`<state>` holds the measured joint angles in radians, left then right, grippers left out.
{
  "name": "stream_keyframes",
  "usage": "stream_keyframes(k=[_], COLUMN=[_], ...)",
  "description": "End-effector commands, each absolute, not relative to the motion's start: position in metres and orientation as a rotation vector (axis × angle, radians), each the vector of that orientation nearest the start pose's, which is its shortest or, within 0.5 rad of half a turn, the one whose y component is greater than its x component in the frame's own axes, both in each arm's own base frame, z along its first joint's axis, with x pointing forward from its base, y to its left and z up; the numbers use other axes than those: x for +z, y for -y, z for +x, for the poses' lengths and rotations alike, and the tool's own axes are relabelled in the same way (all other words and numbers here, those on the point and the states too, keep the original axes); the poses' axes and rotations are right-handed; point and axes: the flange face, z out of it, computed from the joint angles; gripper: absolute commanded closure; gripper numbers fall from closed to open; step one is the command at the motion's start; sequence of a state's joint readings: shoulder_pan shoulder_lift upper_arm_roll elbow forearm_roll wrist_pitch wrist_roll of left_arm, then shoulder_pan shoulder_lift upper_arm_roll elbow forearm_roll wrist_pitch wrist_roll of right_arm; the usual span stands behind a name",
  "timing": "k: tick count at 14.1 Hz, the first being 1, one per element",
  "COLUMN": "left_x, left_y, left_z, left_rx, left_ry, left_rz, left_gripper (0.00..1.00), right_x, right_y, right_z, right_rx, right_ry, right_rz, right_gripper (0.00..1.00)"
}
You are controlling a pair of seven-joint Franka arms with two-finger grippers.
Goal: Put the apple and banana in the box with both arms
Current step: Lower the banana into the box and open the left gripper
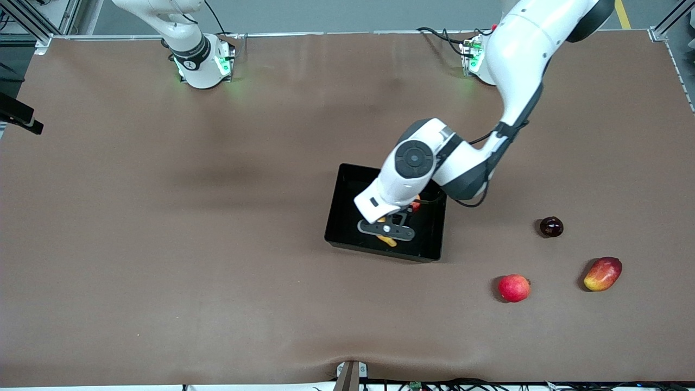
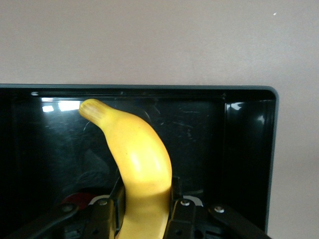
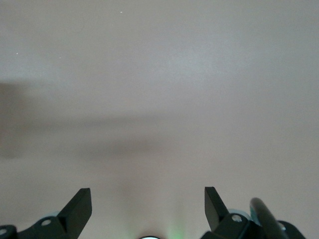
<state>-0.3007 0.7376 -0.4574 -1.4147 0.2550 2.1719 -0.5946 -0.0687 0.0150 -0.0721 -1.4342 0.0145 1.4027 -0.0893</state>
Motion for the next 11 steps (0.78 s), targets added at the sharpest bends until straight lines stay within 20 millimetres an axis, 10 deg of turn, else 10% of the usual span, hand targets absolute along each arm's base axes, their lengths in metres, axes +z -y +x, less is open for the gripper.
stream_keyframes(k=[1,11], left_x=[0.289,0.218], left_y=[0.459,0.49], left_z=[0.577,0.549], left_rx=[-0.102,-0.094], left_ry=[-0.287,-0.358], left_rz=[-3.22,-3.173], left_gripper=[1.0,1.0], right_x=[0.667,0.667], right_y=[0.078,0.078], right_z=[0.535,0.535], right_rx=[0.065,0.065], right_ry=[-0.093,-0.093], right_rz=[-3.123,-3.123], right_gripper=[0.0,0.0])
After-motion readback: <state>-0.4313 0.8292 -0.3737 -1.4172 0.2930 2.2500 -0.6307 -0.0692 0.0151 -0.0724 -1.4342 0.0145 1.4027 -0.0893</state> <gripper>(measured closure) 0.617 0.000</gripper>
